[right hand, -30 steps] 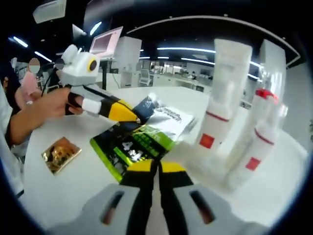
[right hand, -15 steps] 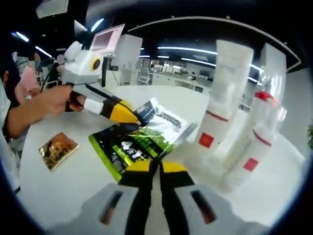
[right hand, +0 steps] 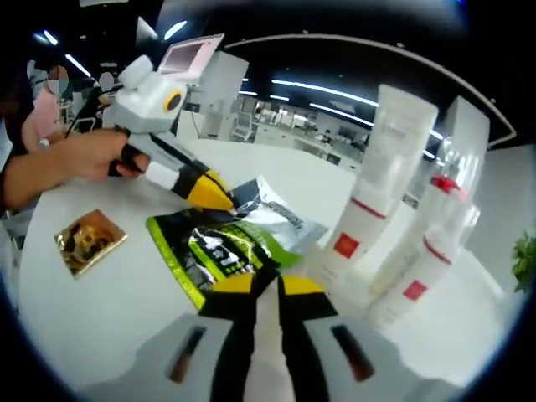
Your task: Arrange the skincare products in the storage area until every visible bottle or jar stands upright without overlapping.
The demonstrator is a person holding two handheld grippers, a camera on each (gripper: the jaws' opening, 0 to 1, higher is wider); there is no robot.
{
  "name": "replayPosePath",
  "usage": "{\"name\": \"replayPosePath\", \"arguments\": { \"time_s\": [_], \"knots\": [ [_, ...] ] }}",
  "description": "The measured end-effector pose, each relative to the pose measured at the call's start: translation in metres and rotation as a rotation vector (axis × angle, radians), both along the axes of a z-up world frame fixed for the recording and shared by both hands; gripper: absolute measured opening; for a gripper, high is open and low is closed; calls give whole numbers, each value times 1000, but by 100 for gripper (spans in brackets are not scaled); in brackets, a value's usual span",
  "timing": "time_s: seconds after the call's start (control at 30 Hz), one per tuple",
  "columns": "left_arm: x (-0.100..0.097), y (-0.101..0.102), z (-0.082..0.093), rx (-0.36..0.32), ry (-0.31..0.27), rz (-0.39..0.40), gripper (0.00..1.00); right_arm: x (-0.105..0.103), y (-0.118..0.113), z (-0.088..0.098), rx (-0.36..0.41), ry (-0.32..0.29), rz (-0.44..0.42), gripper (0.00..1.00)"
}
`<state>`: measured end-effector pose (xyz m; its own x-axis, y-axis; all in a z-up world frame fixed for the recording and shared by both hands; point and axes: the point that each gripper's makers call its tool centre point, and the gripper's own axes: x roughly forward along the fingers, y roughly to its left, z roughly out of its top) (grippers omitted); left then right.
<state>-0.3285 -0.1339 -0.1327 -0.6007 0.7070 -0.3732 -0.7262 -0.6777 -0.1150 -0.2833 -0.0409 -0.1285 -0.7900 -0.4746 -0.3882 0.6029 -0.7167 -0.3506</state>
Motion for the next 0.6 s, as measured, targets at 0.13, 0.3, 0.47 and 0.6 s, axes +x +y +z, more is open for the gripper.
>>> {"name": "replayPosePath", "arguments": {
  "time_s": [0.13,0.3,0.47,0.6],
  "knots": [
    [-1,0,0,-5,4,2,2,-2,1,0,24,15,-2,9],
    [-3,0,-1,-8,4,0,2,-2,1,2,58,37,3,8],
    [2,2,-2,-7,4,2,2,-3,-1,1,85,41,16,2],
    [2,1,-2,-12,7,4,3,-2,-2,0,85,37,22,0]
  ]
}}
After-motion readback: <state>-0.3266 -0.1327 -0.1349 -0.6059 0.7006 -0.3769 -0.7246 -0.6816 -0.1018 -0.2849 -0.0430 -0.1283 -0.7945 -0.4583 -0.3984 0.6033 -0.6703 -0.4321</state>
